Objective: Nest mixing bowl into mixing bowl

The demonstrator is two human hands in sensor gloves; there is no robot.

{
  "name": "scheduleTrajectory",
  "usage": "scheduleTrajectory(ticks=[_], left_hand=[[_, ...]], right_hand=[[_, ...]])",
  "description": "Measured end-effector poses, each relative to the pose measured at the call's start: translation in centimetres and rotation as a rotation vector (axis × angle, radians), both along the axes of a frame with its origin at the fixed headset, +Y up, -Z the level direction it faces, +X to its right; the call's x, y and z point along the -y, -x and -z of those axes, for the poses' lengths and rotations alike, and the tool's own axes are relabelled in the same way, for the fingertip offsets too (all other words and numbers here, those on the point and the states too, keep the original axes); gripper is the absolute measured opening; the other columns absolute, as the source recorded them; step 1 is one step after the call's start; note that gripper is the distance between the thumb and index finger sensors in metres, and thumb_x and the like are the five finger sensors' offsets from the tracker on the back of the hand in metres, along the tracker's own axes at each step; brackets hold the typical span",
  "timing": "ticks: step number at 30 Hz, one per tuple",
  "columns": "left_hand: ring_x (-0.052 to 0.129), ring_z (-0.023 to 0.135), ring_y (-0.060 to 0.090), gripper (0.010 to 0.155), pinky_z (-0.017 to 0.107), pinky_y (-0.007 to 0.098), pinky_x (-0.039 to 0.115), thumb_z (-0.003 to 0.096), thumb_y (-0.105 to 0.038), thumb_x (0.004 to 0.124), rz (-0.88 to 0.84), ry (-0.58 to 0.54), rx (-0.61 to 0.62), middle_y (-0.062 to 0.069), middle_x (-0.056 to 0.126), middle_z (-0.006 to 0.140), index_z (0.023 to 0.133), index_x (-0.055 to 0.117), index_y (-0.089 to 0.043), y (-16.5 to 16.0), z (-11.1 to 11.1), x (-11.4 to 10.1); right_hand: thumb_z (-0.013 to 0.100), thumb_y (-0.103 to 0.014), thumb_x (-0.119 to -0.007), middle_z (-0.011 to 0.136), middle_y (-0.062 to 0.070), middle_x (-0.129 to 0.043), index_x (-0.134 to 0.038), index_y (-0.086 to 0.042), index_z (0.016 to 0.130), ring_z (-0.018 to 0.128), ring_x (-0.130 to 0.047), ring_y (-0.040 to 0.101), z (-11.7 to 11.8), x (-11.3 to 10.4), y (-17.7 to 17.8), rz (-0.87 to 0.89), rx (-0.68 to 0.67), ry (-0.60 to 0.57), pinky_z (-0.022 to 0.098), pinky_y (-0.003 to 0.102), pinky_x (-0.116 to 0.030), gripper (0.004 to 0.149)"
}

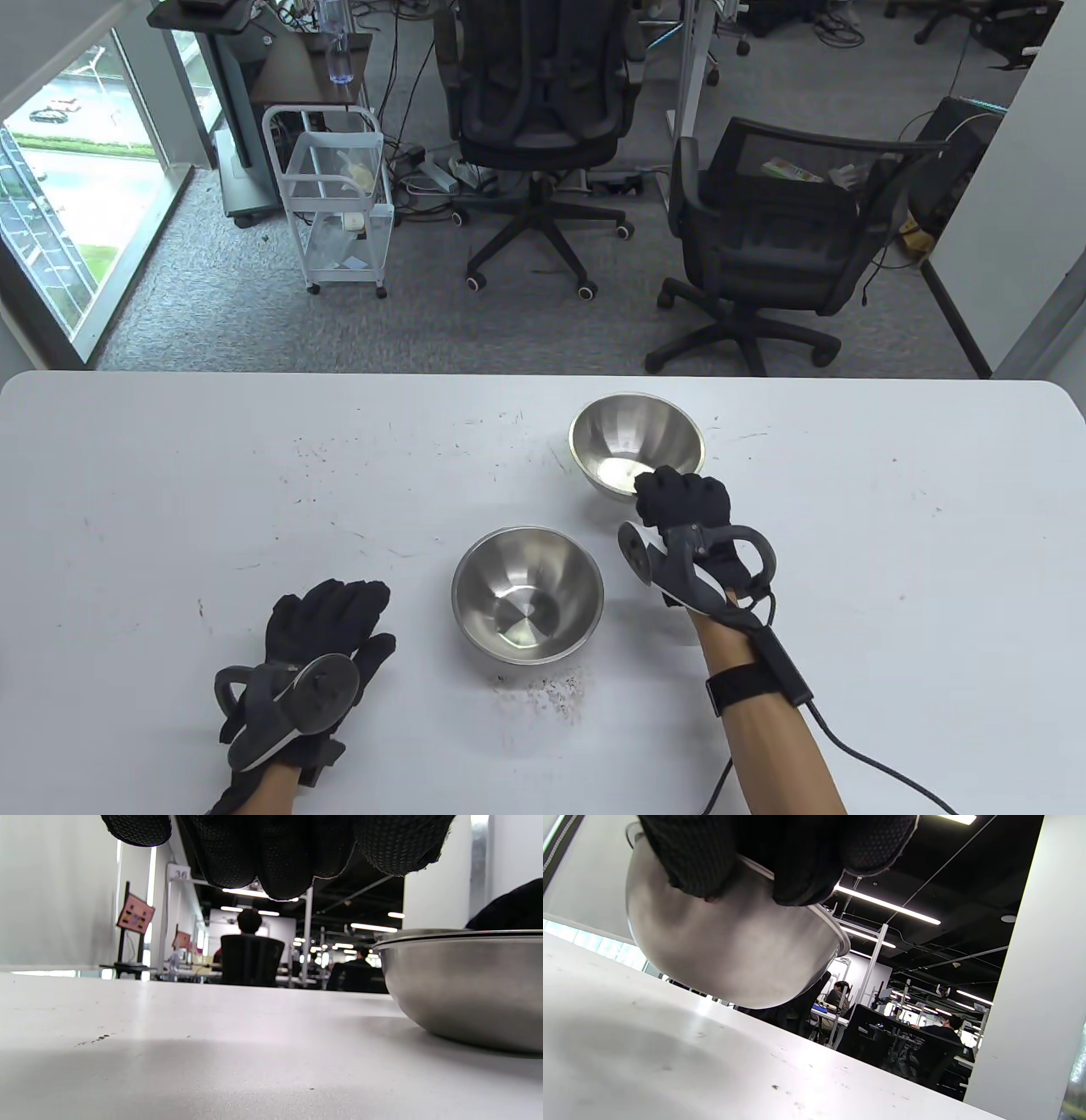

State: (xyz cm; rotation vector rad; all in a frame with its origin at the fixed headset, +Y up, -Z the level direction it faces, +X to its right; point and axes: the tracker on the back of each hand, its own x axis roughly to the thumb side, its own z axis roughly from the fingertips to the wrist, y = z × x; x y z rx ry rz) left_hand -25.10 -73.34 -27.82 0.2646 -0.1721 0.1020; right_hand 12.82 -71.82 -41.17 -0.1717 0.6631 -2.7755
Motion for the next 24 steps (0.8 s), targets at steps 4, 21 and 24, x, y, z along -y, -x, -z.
scheduleTrajectory(ticks=[4, 21, 24], left_hand=[[0.075, 0.107, 0.029, 0.065, 0.076, 0.065, 0.059, 0.0496, -0.056, 0.073, -0.005, 0.0, 0.009, -0.004, 0.081, 0.112, 0.111, 0.067, -0.036, -0.1, -0.1, 0.1], [0.076, 0.106, 0.028, 0.064, 0.076, 0.065, 0.059, 0.0496, -0.056, 0.072, -0.017, -0.002, 0.04, -0.004, 0.082, 0.111, 0.111, 0.067, -0.036, -0.5, -0.5, 0.5], [0.076, 0.106, 0.029, 0.064, 0.076, 0.065, 0.059, 0.0496, -0.056, 0.073, -0.019, -0.003, 0.04, -0.004, 0.082, 0.111, 0.111, 0.067, -0.036, -0.5, -0.6, 0.5]], right_hand=[[0.047, -0.041, -0.088, 0.077, -0.012, -0.104, -0.094, -0.042, 0.071, 0.049, -0.103, 0.014, -3.0, -1.0, 0.3, 0.001, -0.062, -0.021, 0.056, 0.044, -0.08, 0.025], [0.046, -0.041, -0.089, 0.077, -0.01, -0.104, -0.094, -0.042, 0.072, 0.049, -0.104, 0.013, -12.0, -2.1, 4.9, 0.006, -0.308, -0.05, 0.056, 0.044, -0.08, 0.026], [0.046, -0.041, -0.089, 0.077, -0.01, -0.104, -0.094, -0.042, 0.072, 0.048, -0.104, 0.013, -12.7, -1.8, 5.8, -0.013, -0.339, -0.045, 0.056, 0.044, -0.08, 0.026]])
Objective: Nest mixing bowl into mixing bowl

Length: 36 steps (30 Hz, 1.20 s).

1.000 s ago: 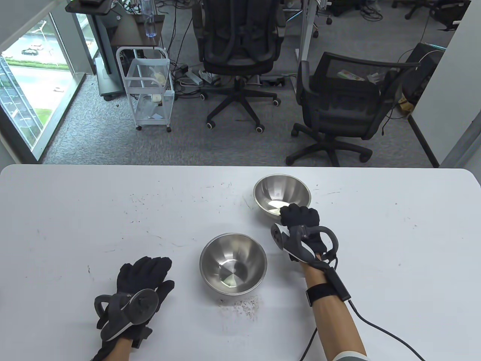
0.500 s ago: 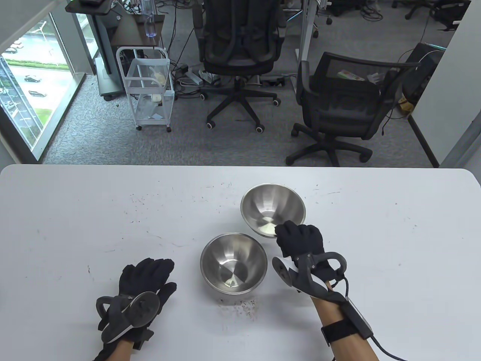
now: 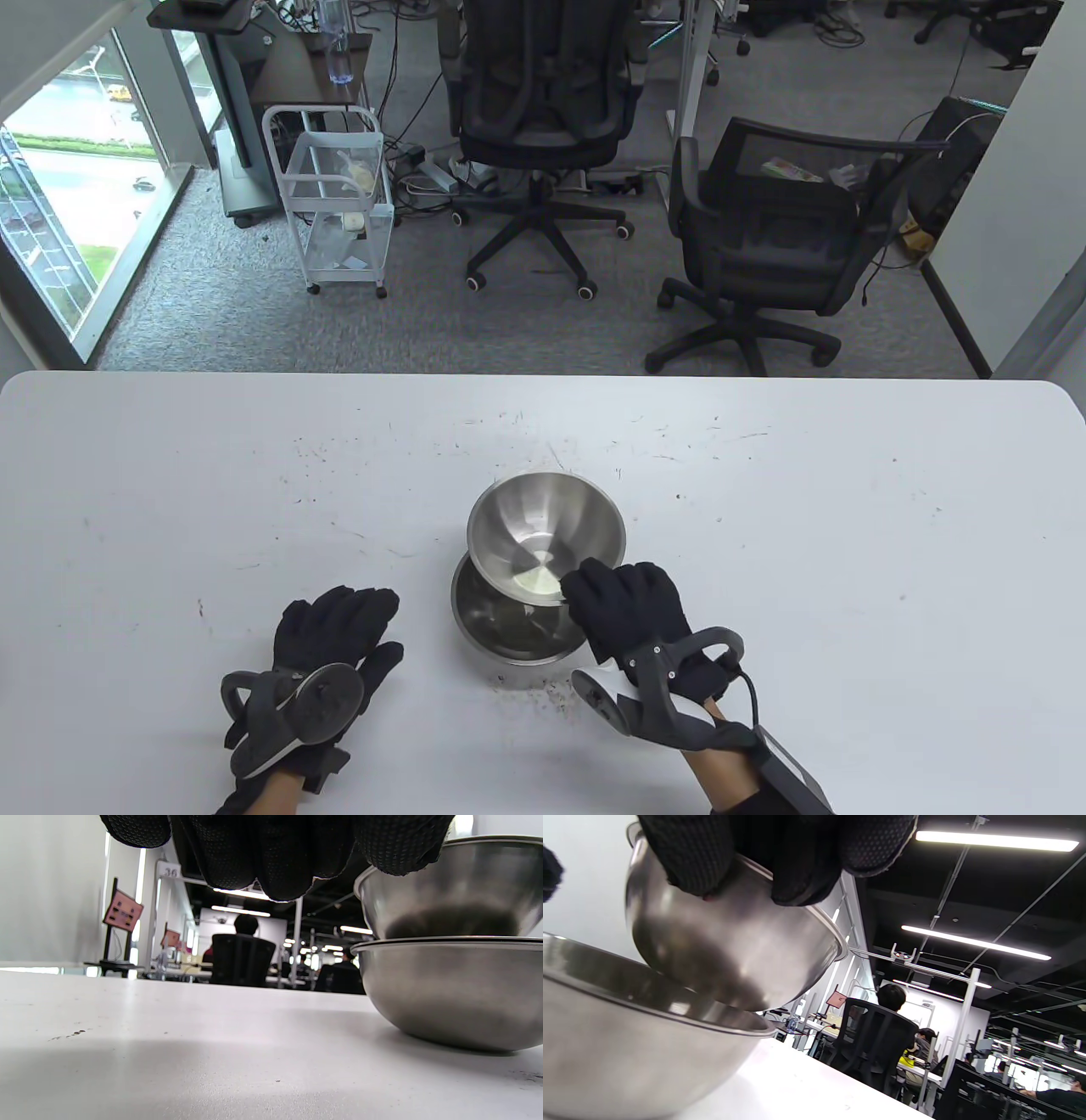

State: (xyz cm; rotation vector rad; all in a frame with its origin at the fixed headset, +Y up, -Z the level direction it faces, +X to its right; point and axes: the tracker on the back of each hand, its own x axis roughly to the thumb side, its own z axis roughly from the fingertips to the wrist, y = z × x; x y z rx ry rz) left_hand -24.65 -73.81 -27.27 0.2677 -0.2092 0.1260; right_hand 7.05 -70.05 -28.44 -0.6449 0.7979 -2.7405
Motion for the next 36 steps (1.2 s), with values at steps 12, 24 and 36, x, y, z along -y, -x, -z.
scheduleTrajectory(ticks=[12, 24, 36], left_hand=[[0.076, 0.106, 0.029, 0.064, 0.076, 0.065, 0.059, 0.0496, -0.056, 0.073, 0.001, 0.008, -0.002, -0.004, 0.082, 0.111, 0.111, 0.067, -0.036, 0.0, 0.0, 0.1], [0.076, 0.106, 0.029, 0.064, 0.076, 0.065, 0.059, 0.0497, -0.056, 0.073, 0.005, 0.015, -0.004, -0.004, 0.082, 0.111, 0.111, 0.067, -0.036, 0.1, 0.1, 0.1], [0.076, 0.106, 0.029, 0.064, 0.076, 0.065, 0.059, 0.0497, -0.056, 0.073, 0.007, 0.02, -0.001, -0.004, 0.082, 0.111, 0.111, 0.067, -0.036, -0.1, 0.2, 0.1]], right_hand=[[0.044, -0.042, -0.089, 0.077, -0.01, -0.104, -0.094, -0.042, 0.072, 0.047, -0.105, 0.013, -0.4, 2.1, 1.2, -0.024, -0.038, 0.058, 0.056, 0.044, -0.08, 0.028], [0.045, -0.041, -0.089, 0.077, -0.009, -0.105, -0.095, -0.042, 0.072, 0.048, -0.105, 0.014, -0.9, 3.2, 1.3, -0.047, -0.051, 0.12, 0.056, 0.044, -0.08, 0.028], [0.049, -0.041, -0.082, 0.084, -0.007, -0.104, -0.094, -0.039, 0.079, 0.06, -0.101, 0.018, -0.9, 3.7, 1.2, -0.118, -0.042, 0.286, 0.061, 0.047, -0.076, 0.032]])
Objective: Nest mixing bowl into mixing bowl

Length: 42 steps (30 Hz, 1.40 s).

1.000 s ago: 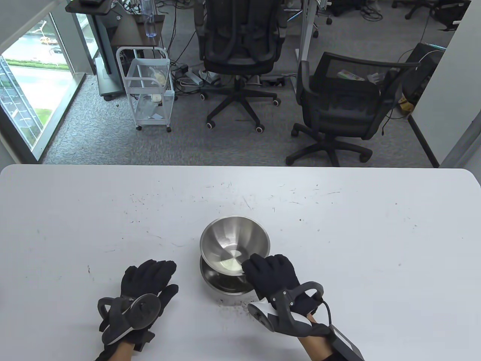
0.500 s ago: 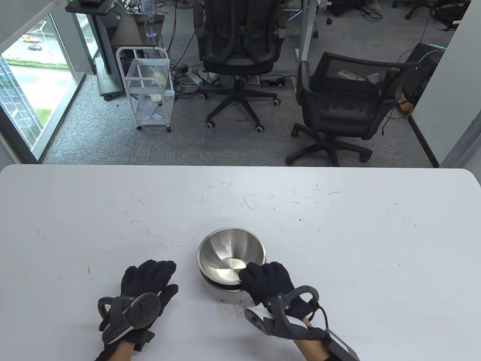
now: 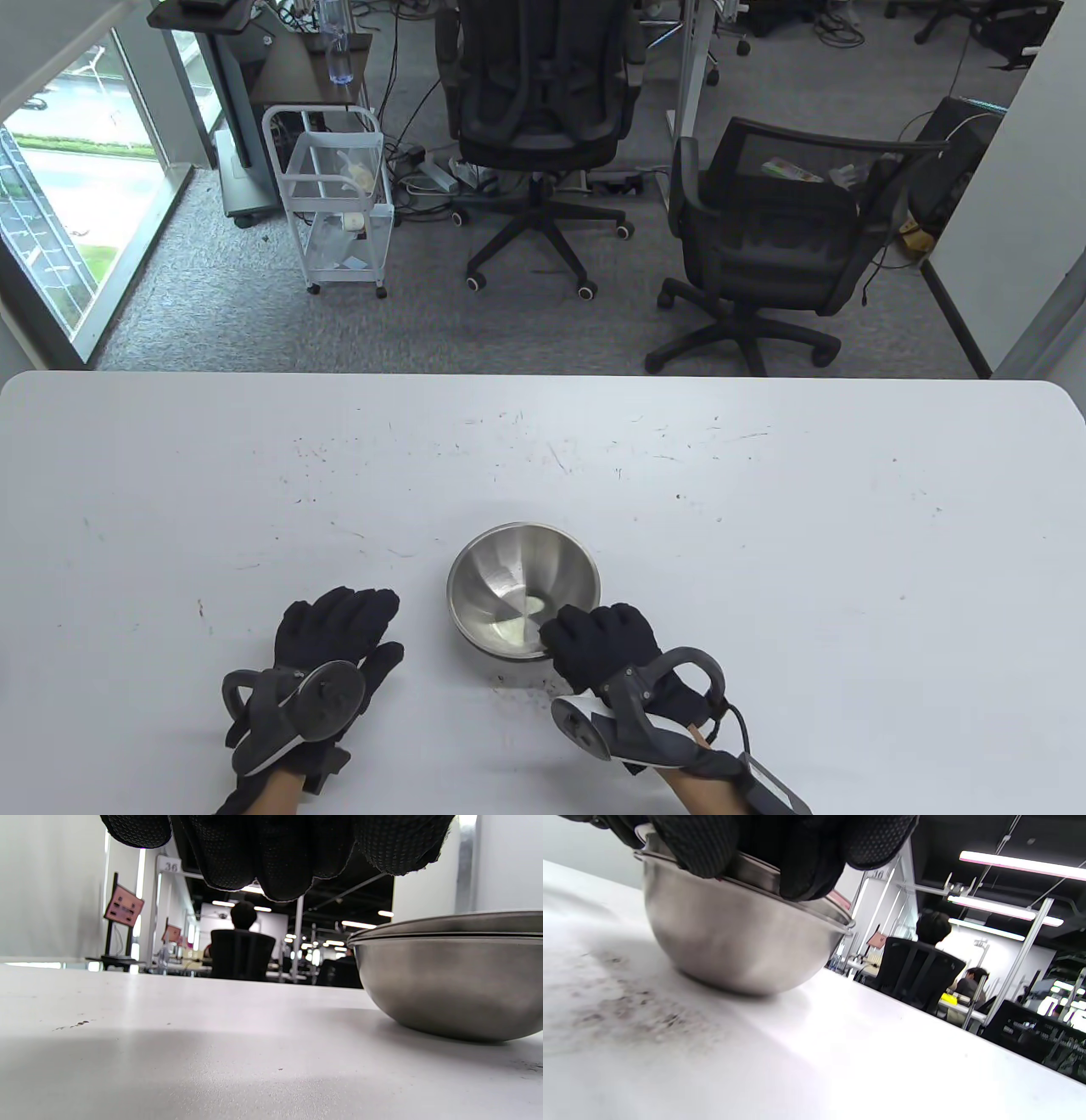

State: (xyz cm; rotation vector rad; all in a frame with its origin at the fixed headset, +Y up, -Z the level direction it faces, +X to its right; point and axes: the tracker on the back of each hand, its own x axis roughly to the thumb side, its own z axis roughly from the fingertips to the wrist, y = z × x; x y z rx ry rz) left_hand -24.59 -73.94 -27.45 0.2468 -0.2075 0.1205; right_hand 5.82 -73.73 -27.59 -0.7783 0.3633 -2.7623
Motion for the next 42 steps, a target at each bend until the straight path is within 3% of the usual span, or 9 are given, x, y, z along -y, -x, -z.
scheduleTrajectory(ticks=[6, 15, 23, 33, 42], left_hand=[[0.076, 0.106, 0.029, 0.064, 0.076, 0.065, 0.059, 0.0497, -0.056, 0.072, 0.0, 0.0, 0.003, -0.004, 0.082, 0.111, 0.111, 0.067, -0.036, -0.1, 0.0, 0.0], [0.076, 0.106, 0.029, 0.065, 0.076, 0.065, 0.059, 0.0497, -0.056, 0.072, 0.002, 0.003, 0.002, -0.004, 0.082, 0.111, 0.111, 0.067, -0.036, -0.1, 0.0, 0.1], [0.076, 0.106, 0.029, 0.065, 0.076, 0.065, 0.059, 0.0496, -0.056, 0.072, 0.002, 0.008, 0.001, -0.004, 0.082, 0.111, 0.111, 0.067, -0.036, -0.1, 0.0, 0.1], [0.076, 0.106, 0.029, 0.065, 0.076, 0.065, 0.059, 0.0497, -0.056, 0.072, 0.003, 0.021, -0.002, -0.004, 0.082, 0.111, 0.111, 0.066, -0.036, -0.1, 0.1, 0.1], [0.075, 0.107, 0.029, 0.065, 0.076, 0.065, 0.059, 0.0499, -0.056, 0.072, 0.029, 0.026, -0.009, -0.004, 0.081, 0.112, 0.111, 0.066, -0.036, -0.2, 0.3, 0.0]], right_hand=[[0.05, -0.042, -0.081, 0.083, -0.007, -0.106, -0.094, -0.043, 0.077, 0.058, -0.101, 0.018, -0.2, 0.7, 0.3, -0.027, -0.001, -0.008, 0.061, 0.047, -0.076, 0.03], [0.049, -0.045, -0.082, 0.089, -0.007, -0.1, -0.087, -0.041, 0.085, 0.06, -0.102, 0.017, -0.6, 0.8, 0.2, 0.001, 0.003, -0.025, 0.062, 0.047, -0.075, 0.037], [0.045, -0.049, -0.083, 0.101, -0.004, -0.087, -0.075, -0.033, 0.099, 0.075, -0.096, 0.02, -0.7, 0.3, -1.1, 0.054, 0.038, -0.065, 0.064, 0.049, -0.073, 0.057], [0.044, -0.053, -0.083, 0.106, -0.001, -0.08, -0.069, -0.03, 0.104, 0.081, -0.091, 0.022, 0.4, 0.2, -5.2, 0.129, 0.182, -0.054, 0.065, 0.05, -0.071, 0.066], [0.043, -0.054, -0.083, 0.107, 0.0, -0.078, -0.066, -0.028, 0.106, 0.082, -0.091, 0.023, 1.4, 0.6, -9.3, 0.252, 0.296, 0.026, 0.065, 0.051, -0.071, 0.07]])
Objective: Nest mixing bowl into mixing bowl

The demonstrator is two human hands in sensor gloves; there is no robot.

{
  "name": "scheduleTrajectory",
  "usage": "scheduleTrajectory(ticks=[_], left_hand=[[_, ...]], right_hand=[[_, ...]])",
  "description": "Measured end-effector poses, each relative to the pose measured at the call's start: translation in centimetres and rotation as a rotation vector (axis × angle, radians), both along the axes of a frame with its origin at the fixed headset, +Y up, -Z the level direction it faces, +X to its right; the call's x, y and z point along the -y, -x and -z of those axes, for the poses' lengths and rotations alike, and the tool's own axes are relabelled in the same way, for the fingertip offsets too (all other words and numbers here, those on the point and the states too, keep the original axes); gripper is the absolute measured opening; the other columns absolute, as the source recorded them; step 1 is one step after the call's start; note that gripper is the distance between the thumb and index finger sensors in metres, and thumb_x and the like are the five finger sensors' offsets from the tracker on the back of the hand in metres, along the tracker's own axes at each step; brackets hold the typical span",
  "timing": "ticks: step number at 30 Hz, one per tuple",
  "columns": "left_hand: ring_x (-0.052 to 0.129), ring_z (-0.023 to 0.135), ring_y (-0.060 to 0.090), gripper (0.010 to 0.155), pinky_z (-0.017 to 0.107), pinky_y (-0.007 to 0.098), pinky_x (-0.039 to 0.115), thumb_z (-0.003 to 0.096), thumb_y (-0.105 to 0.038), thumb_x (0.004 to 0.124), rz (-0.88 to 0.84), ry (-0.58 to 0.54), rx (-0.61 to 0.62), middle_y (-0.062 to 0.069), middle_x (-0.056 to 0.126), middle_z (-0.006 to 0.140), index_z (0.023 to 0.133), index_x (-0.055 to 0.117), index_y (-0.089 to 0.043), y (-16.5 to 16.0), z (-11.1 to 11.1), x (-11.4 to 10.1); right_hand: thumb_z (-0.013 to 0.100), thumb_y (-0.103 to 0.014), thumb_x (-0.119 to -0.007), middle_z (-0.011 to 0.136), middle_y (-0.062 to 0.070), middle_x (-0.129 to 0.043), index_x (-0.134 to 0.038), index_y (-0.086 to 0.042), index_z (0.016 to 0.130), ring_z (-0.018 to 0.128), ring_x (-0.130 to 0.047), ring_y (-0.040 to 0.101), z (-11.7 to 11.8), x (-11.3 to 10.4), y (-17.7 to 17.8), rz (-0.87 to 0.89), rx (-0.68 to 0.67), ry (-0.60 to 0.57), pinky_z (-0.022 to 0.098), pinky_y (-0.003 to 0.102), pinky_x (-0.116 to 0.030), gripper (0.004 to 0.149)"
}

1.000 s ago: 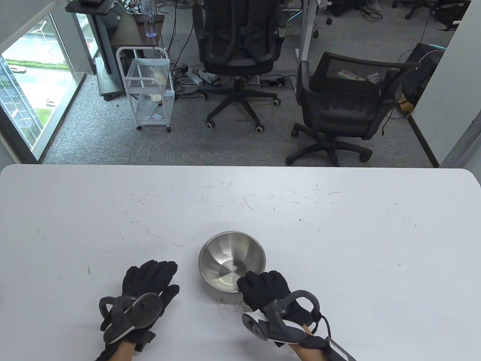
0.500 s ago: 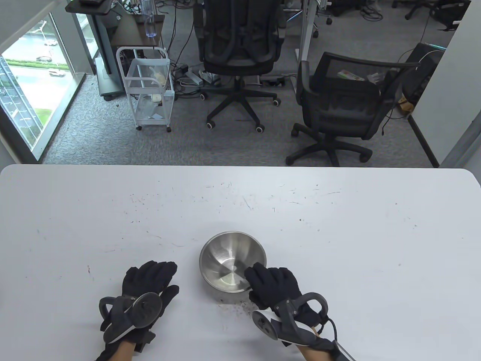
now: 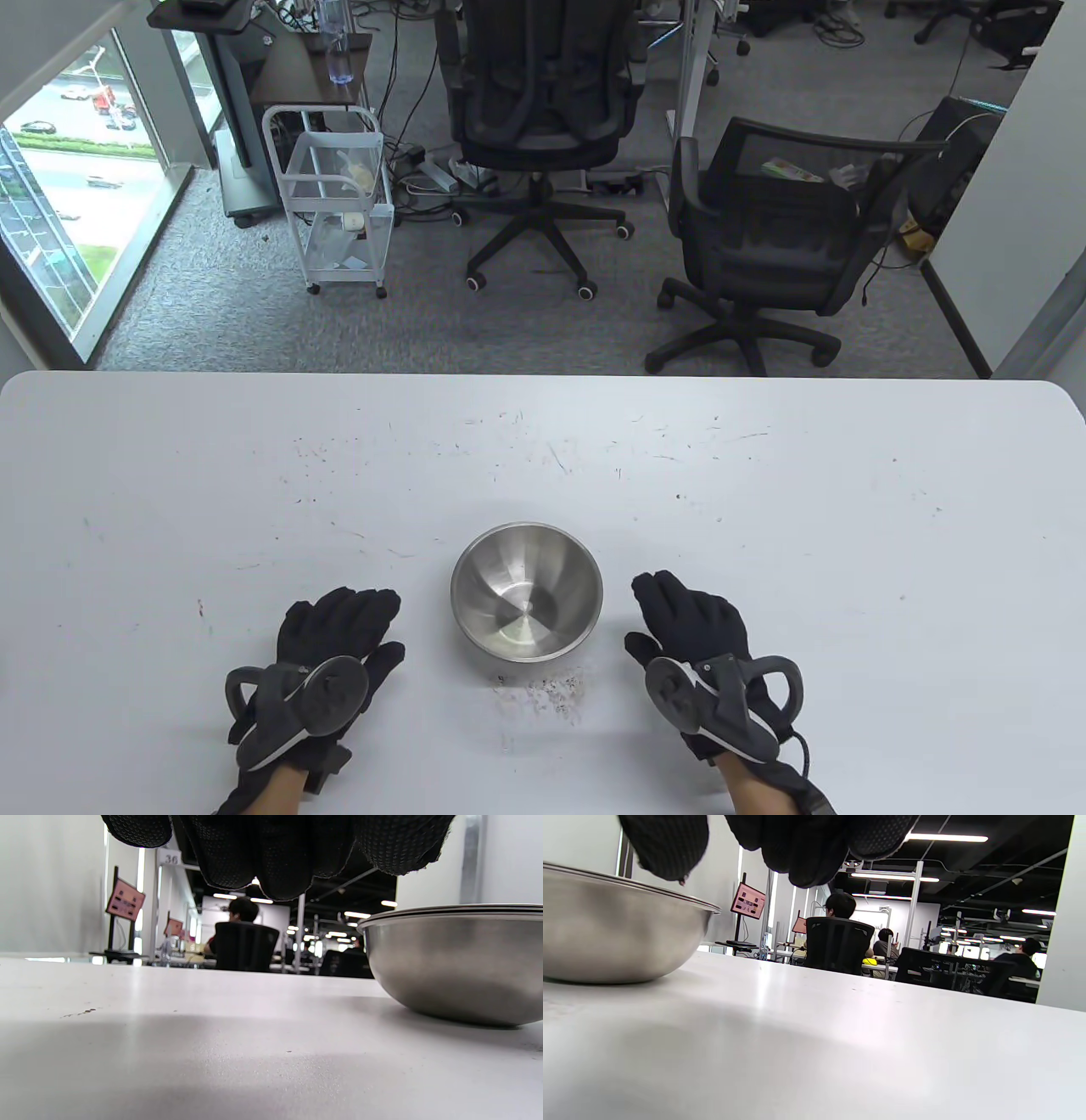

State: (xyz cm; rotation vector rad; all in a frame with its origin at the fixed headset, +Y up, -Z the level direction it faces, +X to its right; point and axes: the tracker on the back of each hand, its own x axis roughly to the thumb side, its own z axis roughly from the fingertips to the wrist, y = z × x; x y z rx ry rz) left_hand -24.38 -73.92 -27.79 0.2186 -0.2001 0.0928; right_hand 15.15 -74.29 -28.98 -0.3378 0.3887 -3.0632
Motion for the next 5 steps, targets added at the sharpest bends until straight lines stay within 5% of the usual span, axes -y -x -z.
scheduleTrajectory(ticks=[5], left_hand=[[0.075, 0.107, 0.029, 0.065, 0.076, 0.065, 0.059, 0.0497, -0.057, 0.072, 0.025, -0.01, 0.005, -0.004, 0.081, 0.112, 0.111, 0.066, -0.036, -0.45, 0.01, -0.15]], right_hand=[[0.044, -0.054, -0.083, 0.106, 0.0, -0.079, -0.066, -0.028, 0.106, 0.081, -0.091, 0.023, 0.14, 0.49, -0.53, 0.007, -0.007, 0.037, 0.065, 0.051, -0.071, 0.07]])
